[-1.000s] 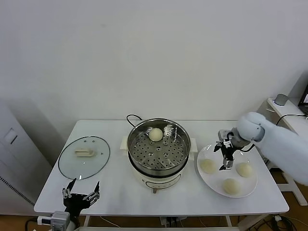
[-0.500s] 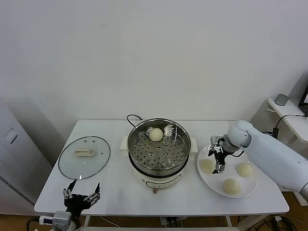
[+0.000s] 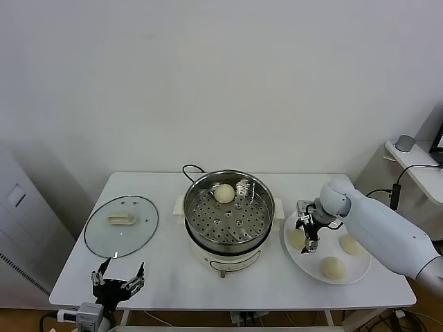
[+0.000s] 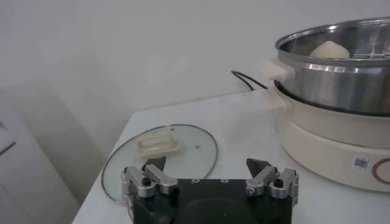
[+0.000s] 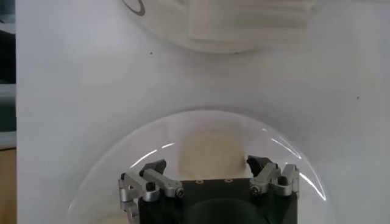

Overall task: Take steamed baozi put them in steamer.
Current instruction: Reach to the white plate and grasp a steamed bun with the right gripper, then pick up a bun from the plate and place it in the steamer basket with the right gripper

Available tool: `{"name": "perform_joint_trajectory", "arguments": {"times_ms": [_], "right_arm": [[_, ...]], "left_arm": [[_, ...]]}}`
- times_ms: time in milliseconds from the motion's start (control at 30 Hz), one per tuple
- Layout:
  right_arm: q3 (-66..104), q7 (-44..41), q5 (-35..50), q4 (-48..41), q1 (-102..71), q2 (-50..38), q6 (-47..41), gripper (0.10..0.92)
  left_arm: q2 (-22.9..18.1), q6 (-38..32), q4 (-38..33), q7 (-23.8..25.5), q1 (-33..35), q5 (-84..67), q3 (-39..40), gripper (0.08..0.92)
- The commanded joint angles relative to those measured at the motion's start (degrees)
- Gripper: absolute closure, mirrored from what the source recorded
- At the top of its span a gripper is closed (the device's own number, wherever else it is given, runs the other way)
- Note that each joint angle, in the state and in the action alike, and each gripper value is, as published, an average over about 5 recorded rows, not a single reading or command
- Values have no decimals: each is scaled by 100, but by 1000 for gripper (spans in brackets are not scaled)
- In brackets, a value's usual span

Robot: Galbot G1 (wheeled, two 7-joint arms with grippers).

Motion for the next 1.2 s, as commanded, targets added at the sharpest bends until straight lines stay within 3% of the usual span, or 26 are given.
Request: {"name": "perform_joint_trajectory", "arguments": {"times_ms": [33,333,600,800,1000,1200], "right_arm": [[47,18,-83,-69,-54,73,13,203],[81,-25,-60,-126,-43,96,25,215],[100,-90,-37,-141,28,34,35,415],[45,-157,114,-60,282,-197,-16,487],[-536,-275,670,286,1127,-709,-248,504],[-2206,-365,1759,788,2983,-1155,-678,516]], "left_arm": [[-89,5,7,2,-8,5,0,177],[-90,14,26,6,-31,6,3,177],[-102,14,47,2,-47,38,57,177],[-119,15,42,-2,-80,69,133,177],[-120,32,-14,-19,-116,64,168,177],[-108,214,-36,-116,-170,134,144,177]]}}
